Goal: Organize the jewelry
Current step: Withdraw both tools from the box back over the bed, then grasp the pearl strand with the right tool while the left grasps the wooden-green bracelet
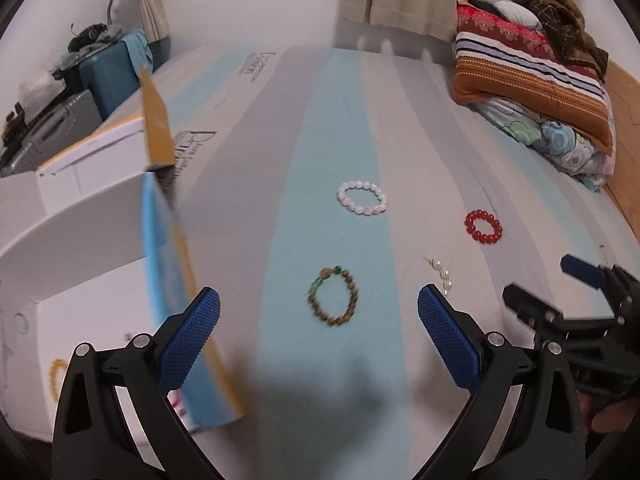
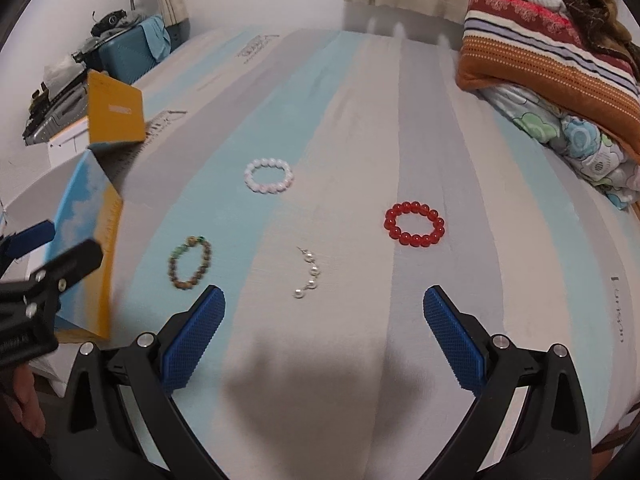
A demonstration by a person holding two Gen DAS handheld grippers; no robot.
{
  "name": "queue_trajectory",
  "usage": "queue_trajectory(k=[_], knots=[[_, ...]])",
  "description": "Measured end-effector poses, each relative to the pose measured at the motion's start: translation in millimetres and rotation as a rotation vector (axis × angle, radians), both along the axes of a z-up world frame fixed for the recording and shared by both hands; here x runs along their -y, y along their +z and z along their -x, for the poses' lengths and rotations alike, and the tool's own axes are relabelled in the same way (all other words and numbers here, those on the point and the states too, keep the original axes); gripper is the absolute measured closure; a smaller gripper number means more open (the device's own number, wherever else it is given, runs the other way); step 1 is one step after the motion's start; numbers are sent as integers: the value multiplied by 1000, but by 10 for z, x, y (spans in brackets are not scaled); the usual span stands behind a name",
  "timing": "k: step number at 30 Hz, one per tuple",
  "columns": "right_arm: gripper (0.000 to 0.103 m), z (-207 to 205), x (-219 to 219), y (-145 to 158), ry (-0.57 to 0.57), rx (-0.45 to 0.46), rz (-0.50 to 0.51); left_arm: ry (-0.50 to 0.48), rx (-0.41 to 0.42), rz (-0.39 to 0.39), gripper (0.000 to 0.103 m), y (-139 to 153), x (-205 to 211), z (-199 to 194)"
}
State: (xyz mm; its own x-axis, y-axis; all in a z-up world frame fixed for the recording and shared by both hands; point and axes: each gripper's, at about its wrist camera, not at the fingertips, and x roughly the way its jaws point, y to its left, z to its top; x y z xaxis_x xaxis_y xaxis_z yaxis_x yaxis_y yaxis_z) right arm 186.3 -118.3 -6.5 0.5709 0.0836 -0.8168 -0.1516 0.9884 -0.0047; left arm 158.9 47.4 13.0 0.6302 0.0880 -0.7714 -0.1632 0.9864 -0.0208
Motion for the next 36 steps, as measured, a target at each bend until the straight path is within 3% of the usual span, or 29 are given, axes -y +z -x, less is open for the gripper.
queue_trajectory(k=[9,14,21,26,28,34,36], knots=[[8,-348,24,-521,32,-46,14,-23,-51,21,6,-546,83,-521],[13,-533,-6,-785,48,-87,-3,-11,-85,25,7,-830,-13,-692],[32,-683,-40,-1053,49,-135,-37,-4,-125,32,17,-1103,-117,-787],[43,-674,-93,-1101,59,-136,-40,-4,-132,47,33,-1176,-146,-788],[53,-654,-114,-1101,70,-132,-42,-9,-133,60,40,-1177,-149,-786],[81,-642,-156,-1095,88,-139,-63,-43,-151,79,66,-1175,-127,-766],[85,-638,-160,-1090,91,-141,-63,-52,-158,90,81,-1175,-127,-752]])
